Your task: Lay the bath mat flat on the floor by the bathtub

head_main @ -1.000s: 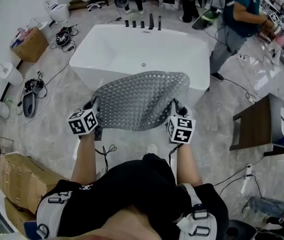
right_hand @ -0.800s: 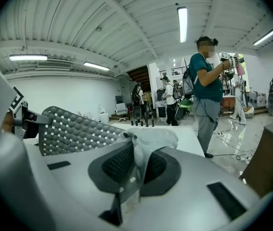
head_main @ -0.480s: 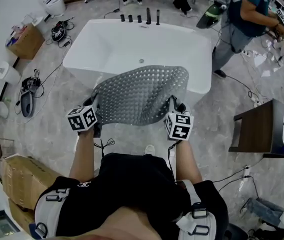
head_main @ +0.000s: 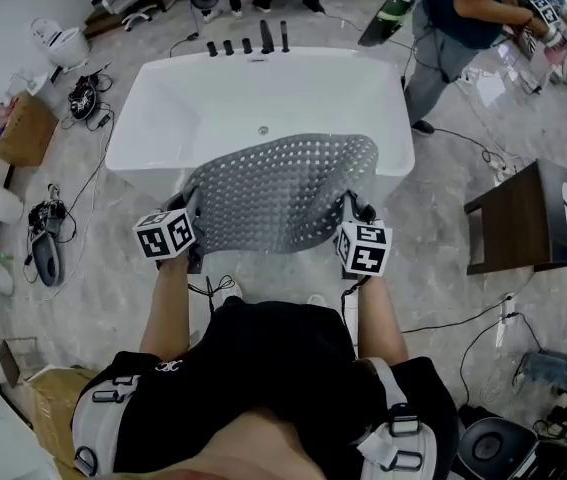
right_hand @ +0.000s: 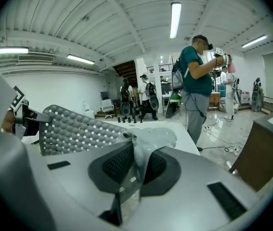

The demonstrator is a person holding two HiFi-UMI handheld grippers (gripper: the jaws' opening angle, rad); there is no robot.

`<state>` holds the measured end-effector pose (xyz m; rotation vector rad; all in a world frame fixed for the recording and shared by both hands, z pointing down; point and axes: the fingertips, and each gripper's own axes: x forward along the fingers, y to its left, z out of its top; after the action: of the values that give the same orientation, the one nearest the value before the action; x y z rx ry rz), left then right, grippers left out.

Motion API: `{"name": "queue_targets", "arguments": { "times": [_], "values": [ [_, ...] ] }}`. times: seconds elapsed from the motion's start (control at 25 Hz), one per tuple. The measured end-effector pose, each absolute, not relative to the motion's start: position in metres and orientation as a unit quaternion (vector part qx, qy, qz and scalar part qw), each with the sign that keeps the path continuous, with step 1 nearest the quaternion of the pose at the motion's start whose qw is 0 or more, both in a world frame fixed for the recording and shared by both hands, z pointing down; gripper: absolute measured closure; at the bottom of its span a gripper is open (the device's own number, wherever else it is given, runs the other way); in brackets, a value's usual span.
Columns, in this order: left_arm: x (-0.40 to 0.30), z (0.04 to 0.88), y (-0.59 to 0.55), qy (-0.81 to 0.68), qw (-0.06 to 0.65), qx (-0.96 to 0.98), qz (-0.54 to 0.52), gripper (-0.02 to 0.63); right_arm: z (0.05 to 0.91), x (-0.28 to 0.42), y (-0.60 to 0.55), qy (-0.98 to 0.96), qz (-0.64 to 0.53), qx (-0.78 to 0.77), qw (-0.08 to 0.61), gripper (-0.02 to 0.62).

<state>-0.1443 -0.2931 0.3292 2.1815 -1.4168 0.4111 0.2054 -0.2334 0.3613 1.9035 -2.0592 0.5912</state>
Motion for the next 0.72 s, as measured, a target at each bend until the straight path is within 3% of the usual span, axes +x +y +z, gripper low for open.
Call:
{"name": "queue_targets", "arguments": {
  "times": [0.28, 0.72],
  "values": [
    [-0.177, 0.339, -0.333, -0.480, 0.267, 0.820, 0.164, 0.588, 0.381, 0.179, -0.231, -0.671, 0.251, 0.685, 0.132, 0.565],
    [-0.217, 0.382, -0.343, -0.488, 0.308, 0.797, 0.180, 0.588, 0.432, 0.151, -0.218, -0.667, 0.305, 0.650, 0.197, 0.563]
  ]
}}
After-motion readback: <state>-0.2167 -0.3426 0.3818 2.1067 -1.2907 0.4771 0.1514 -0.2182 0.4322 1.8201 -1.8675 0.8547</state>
